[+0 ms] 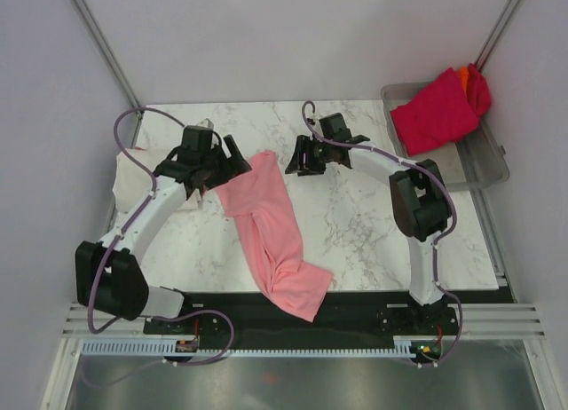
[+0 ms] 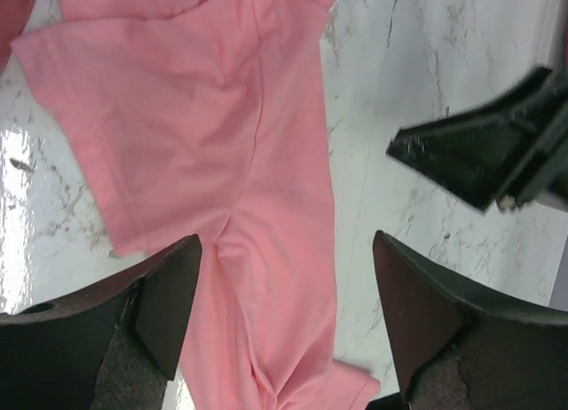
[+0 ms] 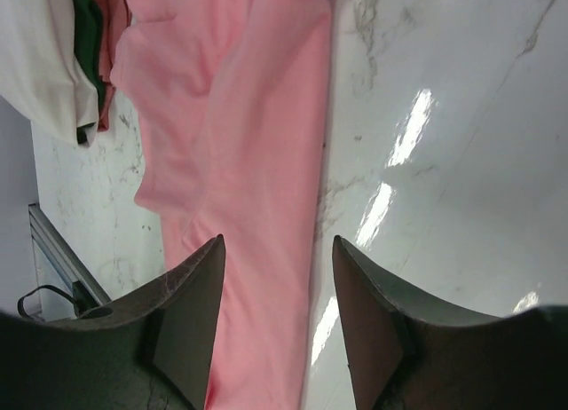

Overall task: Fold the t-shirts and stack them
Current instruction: Fold the tshirt

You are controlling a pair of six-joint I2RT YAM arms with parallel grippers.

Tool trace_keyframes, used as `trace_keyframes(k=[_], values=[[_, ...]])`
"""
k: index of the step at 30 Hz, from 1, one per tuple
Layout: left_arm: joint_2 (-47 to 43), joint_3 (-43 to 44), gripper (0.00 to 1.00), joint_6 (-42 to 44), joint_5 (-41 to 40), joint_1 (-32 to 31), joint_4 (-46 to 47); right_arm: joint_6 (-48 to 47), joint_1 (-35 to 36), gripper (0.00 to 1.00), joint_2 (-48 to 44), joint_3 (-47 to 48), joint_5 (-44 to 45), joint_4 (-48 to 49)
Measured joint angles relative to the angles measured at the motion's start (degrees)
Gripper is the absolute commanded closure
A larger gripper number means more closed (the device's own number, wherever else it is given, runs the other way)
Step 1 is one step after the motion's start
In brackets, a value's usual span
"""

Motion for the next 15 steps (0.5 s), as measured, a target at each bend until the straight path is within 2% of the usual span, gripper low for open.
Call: trace_keyframes(k=[6, 10, 15], values=[[-12.8, -9.5, 0.13, 0.0, 0.0, 0.0, -1.9, -0.2, -3.6, 0.42, 13.9, 12.4, -8.7, -3.2], [-18.9, -12.5, 0.13, 0.0, 0.0, 0.1, -2.1, 0.6, -3.7, 0.43, 18.6, 16.6, -10.8, -4.4], [-21.6, -15.7, 0.13, 0.0, 0.0, 0.2, -2.7, 2.1, -2.3, 0.45, 21.0, 19.8, -12.2, -5.5]])
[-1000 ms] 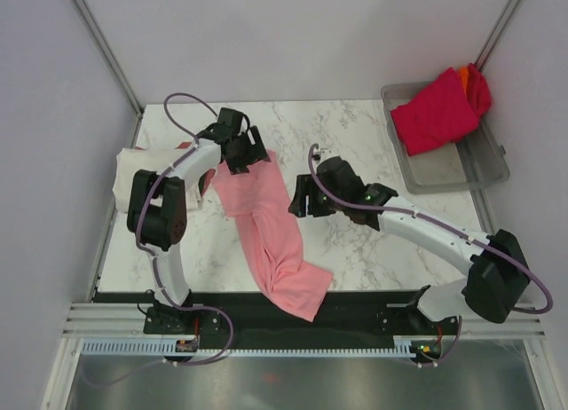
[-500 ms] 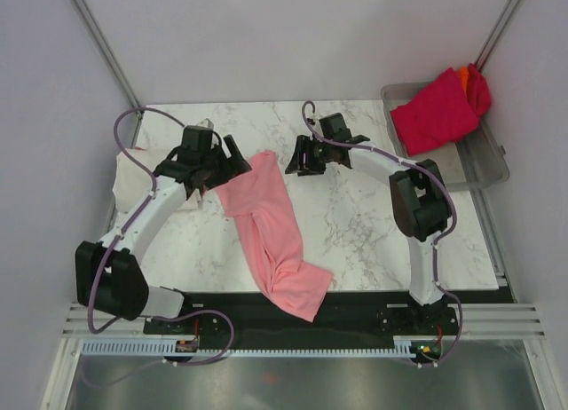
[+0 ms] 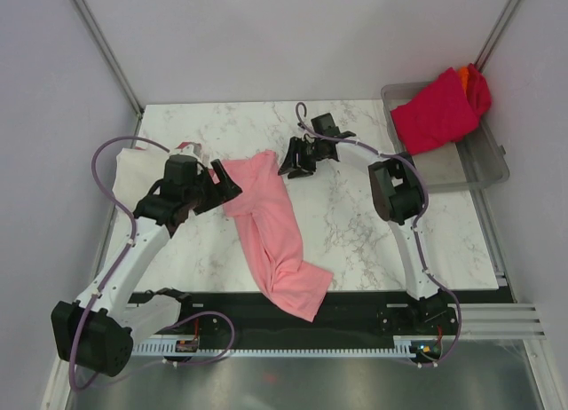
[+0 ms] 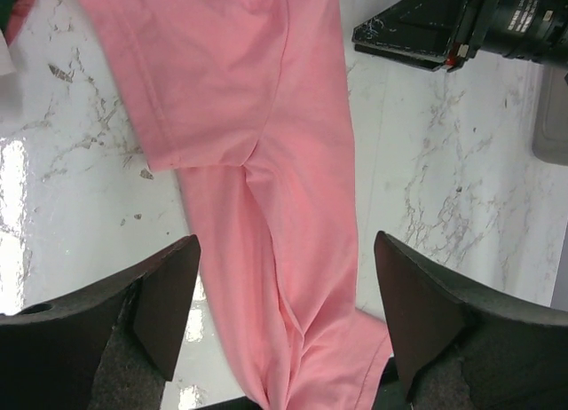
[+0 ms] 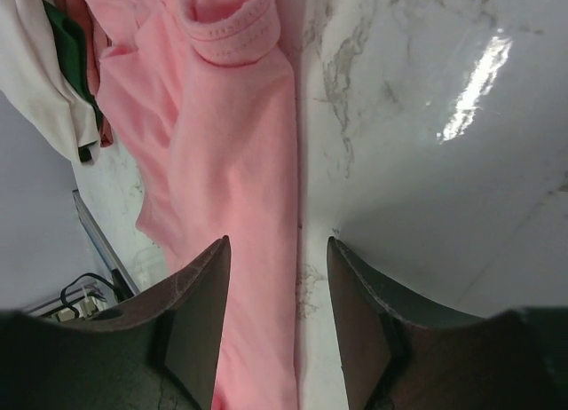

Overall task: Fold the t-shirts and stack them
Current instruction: Fold the tshirt

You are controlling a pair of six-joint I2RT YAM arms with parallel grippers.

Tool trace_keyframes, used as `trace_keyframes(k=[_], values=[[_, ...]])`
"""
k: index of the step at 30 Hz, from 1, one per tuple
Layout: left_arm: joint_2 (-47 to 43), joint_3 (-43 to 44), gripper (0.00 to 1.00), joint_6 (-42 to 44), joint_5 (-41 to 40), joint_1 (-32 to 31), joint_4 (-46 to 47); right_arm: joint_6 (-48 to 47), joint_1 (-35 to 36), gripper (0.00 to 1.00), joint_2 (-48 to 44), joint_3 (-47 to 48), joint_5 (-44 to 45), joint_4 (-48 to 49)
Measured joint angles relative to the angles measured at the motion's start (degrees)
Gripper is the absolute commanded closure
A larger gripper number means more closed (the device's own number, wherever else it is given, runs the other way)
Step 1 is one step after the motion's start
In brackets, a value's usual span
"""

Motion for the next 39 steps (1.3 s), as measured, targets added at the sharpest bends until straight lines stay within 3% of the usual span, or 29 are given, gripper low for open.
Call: trace_keyframes(k=[2, 5, 8, 9, 16, 28, 34, 37, 39], values=[[0.0, -0.7, 0.13, 0.0, 0.0, 0.0, -0.5, 0.5, 0.9, 0.46, 0.9, 1.2, 0.0, -0.2], [-0.2, -1.4, 0.13, 0.0, -0.1, 0.0, -1.0, 0.9, 2.3, 0.56, 1.9, 2.9, 0.0, -0.8], [-0.9, -1.5, 0.13, 0.0, -0.2, 0.0, -1.1, 1.5, 3.4, 0.83, 3.5, 5.0, 0.1, -1.3], [-1.4, -1.6, 0.13, 0.0, -0.2, 0.0, -1.1, 1.7, 3.6, 0.98, 4.3, 6.1, 0.1, -1.8], [-3.5, -4.5, 0.13, 0.0, 0.2, 0.0, -1.0, 3.6, 0.2, 1.00, 9.0, 13.6, -0.3, -4.4], [-3.5, -9.6, 0.13, 0.0, 2.4, 0.0, 0.6, 10.4, -16.5, 1.00, 10.3, 19.0, -2.7, -0.7], [-2.7, -10.5, 0.13, 0.0, 3.5, 0.0, 2.9, 15.2, -17.4, 0.78, 13.6, 24.1, -4.0, 4.2], [-1.8, -11.7, 0.13, 0.0, 4.1, 0.0, 4.0, 16.9, -17.5, 0.40, 14.3, 24.2, -4.2, 5.6], [-1.0, -12.4, 0.14, 0.0, 4.7, -0.3, 4.7, 17.2, -17.5, 0.31, 14.3, 24.2, -4.4, 6.3]])
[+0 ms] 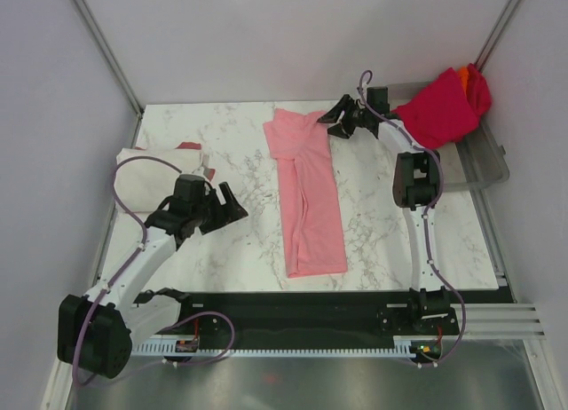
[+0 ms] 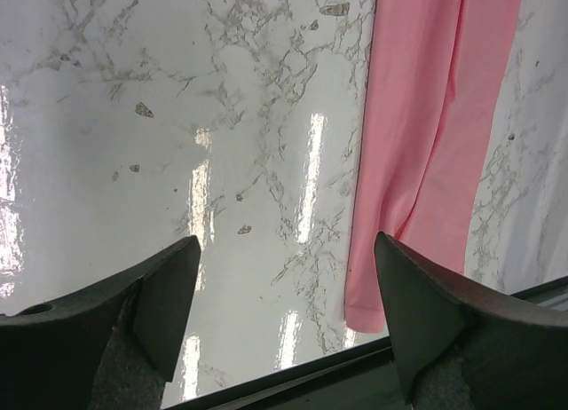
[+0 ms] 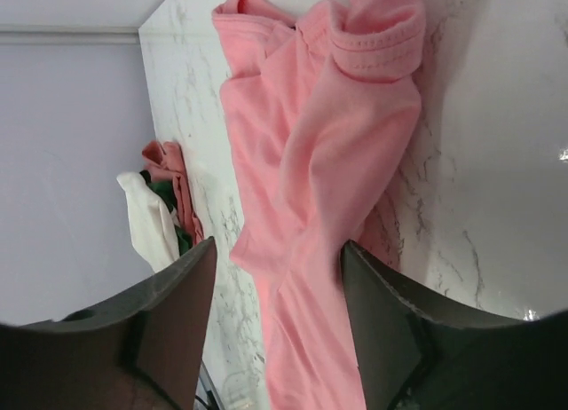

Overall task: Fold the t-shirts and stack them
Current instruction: Fold the tshirt

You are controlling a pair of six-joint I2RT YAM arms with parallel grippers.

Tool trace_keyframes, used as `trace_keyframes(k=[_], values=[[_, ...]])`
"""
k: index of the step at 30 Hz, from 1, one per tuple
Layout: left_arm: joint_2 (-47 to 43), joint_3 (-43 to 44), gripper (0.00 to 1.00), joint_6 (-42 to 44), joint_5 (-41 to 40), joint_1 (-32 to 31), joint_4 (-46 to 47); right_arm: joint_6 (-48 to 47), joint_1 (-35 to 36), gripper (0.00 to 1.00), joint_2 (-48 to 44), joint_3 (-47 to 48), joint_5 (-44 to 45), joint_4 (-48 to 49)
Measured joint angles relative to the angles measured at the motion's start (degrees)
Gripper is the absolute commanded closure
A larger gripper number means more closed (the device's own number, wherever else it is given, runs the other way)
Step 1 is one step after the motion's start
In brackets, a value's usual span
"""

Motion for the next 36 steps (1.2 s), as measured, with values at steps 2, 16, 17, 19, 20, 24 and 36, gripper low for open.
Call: trace_keyframes(k=[2, 16, 17, 19, 20, 24, 36], values=[[0.6, -0.7, 0.14, 0.0, 0.4, -0.7, 0.8, -0.3, -0.2, 0.24, -0.1, -0.2, 0.0, 0.7], [6.8, -6.6, 0.20, -4.6, 1.8, -12.0, 9.7, -11.8, -3.0, 0.28, -27.9, -40.9, 8.4, -0.4], [7.8, -6.6, 0.20, -4.9, 1.9, -12.5, 10.4, -12.9, -2.9, 0.30, -31.1, -44.8, 9.3, -0.1], [9.9, -6.6, 0.21, -5.6, 2.0, -13.1, 12.0, -14.8, -2.4, 0.32, -36.7, -51.6, 10.8, -0.1], [10.9, -6.6, 0.21, -5.8, 2.2, -13.3, 12.8, -15.6, -2.0, 0.34, -39.2, -54.9, 11.4, 0.6], [13.5, -6.6, 0.22, -6.4, 2.9, -13.9, 14.5, -17.4, -0.8, 0.35, -46.7, -66.8, 12.7, 2.5], [22.6, -5.3, 0.32, -9.6, 4.6, -15.3, 22.9, -19.4, 3.8, 0.41, -62.7, -89.3, 17.7, 8.8]])
